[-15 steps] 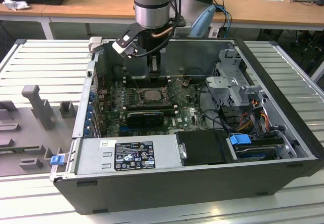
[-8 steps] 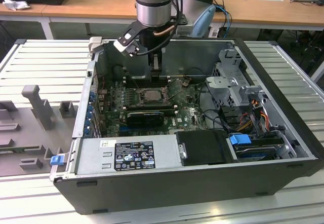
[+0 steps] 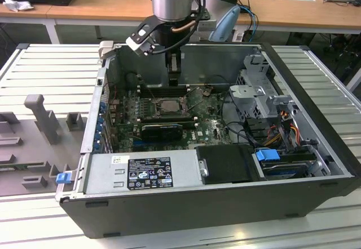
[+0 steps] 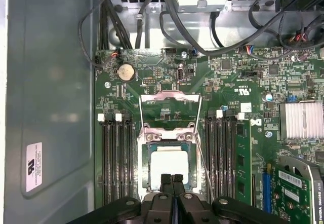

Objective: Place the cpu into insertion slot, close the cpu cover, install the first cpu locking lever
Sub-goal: 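Place the cpu into insertion slot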

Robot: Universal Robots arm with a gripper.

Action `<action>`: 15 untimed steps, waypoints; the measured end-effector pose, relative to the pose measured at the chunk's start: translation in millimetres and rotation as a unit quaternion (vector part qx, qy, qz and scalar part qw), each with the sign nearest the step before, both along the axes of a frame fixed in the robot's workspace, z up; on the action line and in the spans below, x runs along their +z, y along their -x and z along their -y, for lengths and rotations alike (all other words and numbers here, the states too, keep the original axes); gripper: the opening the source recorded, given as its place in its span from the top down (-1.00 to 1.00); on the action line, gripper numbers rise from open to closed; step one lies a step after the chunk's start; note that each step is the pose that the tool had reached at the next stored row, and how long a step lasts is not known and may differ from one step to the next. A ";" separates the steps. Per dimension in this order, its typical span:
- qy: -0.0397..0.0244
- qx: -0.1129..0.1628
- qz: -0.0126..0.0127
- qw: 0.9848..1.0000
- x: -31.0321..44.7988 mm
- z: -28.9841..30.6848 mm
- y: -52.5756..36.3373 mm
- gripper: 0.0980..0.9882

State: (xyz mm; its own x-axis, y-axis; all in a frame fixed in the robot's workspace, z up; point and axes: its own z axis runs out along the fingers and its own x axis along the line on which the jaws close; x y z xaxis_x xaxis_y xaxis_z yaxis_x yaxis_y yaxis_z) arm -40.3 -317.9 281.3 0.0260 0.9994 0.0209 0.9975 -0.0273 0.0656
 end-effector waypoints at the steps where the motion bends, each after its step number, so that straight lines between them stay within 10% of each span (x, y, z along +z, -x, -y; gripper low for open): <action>1: 0.000 0.000 0.000 1.000 0.0 0.0 -0.4 0.98; 15: 0.000 0.000 -0.003 1.000 -7.1 0.3 -32.0 0.98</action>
